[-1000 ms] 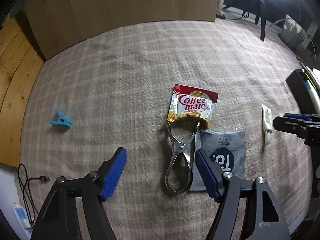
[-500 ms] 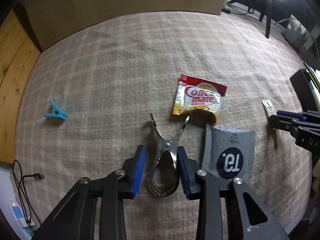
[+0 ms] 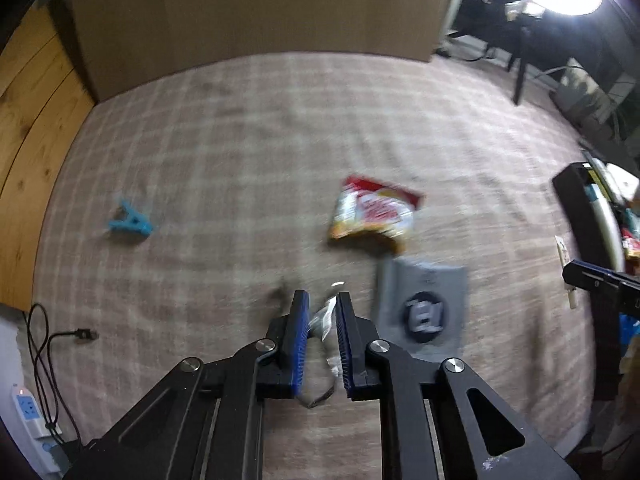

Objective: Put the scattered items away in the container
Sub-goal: 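Carry metal clip and white tube to the box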

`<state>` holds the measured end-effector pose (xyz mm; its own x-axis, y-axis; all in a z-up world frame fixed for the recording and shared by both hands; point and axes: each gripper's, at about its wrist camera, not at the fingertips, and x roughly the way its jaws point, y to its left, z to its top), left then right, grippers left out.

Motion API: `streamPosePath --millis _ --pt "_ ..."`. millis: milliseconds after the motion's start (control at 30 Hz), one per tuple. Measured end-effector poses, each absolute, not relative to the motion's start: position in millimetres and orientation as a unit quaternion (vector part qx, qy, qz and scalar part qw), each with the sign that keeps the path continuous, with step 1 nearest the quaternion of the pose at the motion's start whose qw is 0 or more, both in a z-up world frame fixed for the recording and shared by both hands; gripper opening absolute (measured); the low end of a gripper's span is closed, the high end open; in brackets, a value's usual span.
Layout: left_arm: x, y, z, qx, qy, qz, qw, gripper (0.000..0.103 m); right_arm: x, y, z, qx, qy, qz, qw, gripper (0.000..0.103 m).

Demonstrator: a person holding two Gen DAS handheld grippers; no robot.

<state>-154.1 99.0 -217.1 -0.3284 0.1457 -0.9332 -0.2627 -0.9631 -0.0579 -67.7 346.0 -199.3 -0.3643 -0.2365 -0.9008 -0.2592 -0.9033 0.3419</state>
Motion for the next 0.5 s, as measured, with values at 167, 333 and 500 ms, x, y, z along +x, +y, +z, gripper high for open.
streamPosePath --millis 167,333,500 --pt "-162 152 -203 -0.542 0.082 0.820 0.166 0.013 -56 393 -173 -0.528 0.249 0.811 0.032 0.019" --pt "-176 163 -194 -0.542 0.084 0.815 0.189 0.019 -29 422 -159 -0.501 0.270 0.820 0.063 0.019" --pt "-189 130 -210 -0.558 0.108 0.808 0.157 0.042 -10 441 -155 -0.495 0.278 0.820 0.076 0.019"
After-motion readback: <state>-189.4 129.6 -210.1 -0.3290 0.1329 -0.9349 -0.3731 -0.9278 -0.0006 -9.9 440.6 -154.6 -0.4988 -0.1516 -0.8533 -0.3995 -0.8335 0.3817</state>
